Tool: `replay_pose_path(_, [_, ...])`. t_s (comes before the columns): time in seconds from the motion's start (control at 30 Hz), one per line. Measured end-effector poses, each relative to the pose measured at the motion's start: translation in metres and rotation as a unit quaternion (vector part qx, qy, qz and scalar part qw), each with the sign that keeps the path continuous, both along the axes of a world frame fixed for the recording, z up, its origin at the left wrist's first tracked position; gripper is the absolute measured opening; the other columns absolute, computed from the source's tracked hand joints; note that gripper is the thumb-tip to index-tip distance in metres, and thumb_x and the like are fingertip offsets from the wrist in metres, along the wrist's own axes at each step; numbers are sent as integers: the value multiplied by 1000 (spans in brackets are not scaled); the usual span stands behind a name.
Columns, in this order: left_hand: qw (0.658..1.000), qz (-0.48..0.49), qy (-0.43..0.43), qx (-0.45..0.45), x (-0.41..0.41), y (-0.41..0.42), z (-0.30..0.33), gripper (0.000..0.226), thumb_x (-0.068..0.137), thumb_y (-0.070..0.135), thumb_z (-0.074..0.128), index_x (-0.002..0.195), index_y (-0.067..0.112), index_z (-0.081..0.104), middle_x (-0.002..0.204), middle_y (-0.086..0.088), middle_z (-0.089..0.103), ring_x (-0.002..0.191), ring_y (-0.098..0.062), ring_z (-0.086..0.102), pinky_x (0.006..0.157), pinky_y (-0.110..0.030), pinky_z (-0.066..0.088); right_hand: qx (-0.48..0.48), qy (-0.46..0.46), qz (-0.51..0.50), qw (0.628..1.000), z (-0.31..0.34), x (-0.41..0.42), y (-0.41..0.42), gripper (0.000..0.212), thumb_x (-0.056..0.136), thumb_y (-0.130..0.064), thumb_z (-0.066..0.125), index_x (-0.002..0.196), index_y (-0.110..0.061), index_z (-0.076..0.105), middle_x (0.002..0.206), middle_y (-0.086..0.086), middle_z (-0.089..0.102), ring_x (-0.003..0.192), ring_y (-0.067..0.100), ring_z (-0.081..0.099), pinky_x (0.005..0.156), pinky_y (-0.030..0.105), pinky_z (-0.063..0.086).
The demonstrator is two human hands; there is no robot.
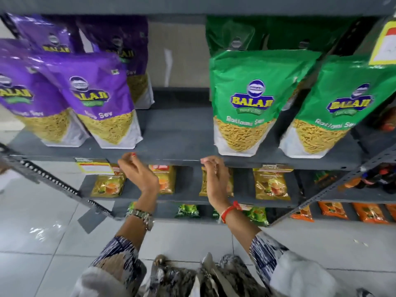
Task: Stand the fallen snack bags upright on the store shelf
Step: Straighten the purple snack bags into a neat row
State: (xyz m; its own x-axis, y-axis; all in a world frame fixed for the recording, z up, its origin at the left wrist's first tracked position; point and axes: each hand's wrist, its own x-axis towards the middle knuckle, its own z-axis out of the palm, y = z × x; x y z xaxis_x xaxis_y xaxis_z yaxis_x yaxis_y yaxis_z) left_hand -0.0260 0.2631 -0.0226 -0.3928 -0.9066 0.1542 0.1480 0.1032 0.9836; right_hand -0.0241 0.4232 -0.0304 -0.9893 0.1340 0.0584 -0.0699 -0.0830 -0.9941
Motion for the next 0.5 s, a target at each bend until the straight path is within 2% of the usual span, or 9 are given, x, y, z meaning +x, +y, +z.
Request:
replay_pose_path(0.07, [1000,21,12,-5,2,-43,5,23,90,6,38,106,-9,46,94,-6,42,83,-4,43,79,-14,37,-11,7,38,999,8,-3,-36,22,82,-37,55,81,-15,61,83,2,63,83,16,59,82,45,52])
replay_pose_path(0.13, [1000,8,15,-2,0,-80,9,35,89,12,38,115,-11,42,103,-9,42,92,-12,43,85,-14,37,-22,14,70,997,18,-13,-72,17,87,-31,55,87,-16,61,90,1,63,88,15,60,85,42,53])
replay_pose_path(0.2, [999,-44,-7,-4,-3,-111,14,39,91,16,37,122,-7,40,116,-17,45,106,-23,45,95,-23,36,-50,-11,97,994,27,-27,-109,8,93,-23,52,97,-21,59,104,1,61,98,13,57,94,42,50])
replay_pose_path(0.27, [993,-113,-26,-24,-5,-140,16,37,96,16,34,128,-4,39,130,-25,43,122,-32,41,103,-30,31,-57,-43,124,990,34,-42,-144,18,94,-30,49,111,-25,53,122,-1,53,112,10,51,107,43,41])
replay_pose_path(0.33, [983,-180,-40,-24,-12,-167,19,40,99,16,31,134,-3,35,140,-24,39,131,-32,36,108,-31,28,-34,-54,144,987,35,-53,-176,49,85,-49,46,128,-25,45,135,-5,46,126,11,43,114,41,31])
replay_pose_path(0.4, [968,-244,-49,39,-22,-189,27,43,100,20,31,139,1,32,147,-20,34,135,-26,34,115,-35,24,-48,-68,151,985,31,-61,-199,70,77,-65,45,135,-27,40,145,-1,43,135,15,39,117,42,28])
replay_pose_path(0.43, [959,-269,-41,83,-28,-197,29,45,99,24,32,139,2,34,148,-18,35,132,-22,37,117,-38,23,-58,-73,148,985,25,-65,-207,72,76,-68,45,135,-27,40,147,1,43,137,17,39,117,43,28])
replay_pose_path(0.5, [941,-296,-45,159,-36,-205,34,46,99,29,33,137,3,38,144,-15,42,128,-20,42,115,-37,28,-62,-74,140,985,28,-66,-219,53,86,-60,41,129,-30,42,145,1,45,136,16,40,116,39,30])
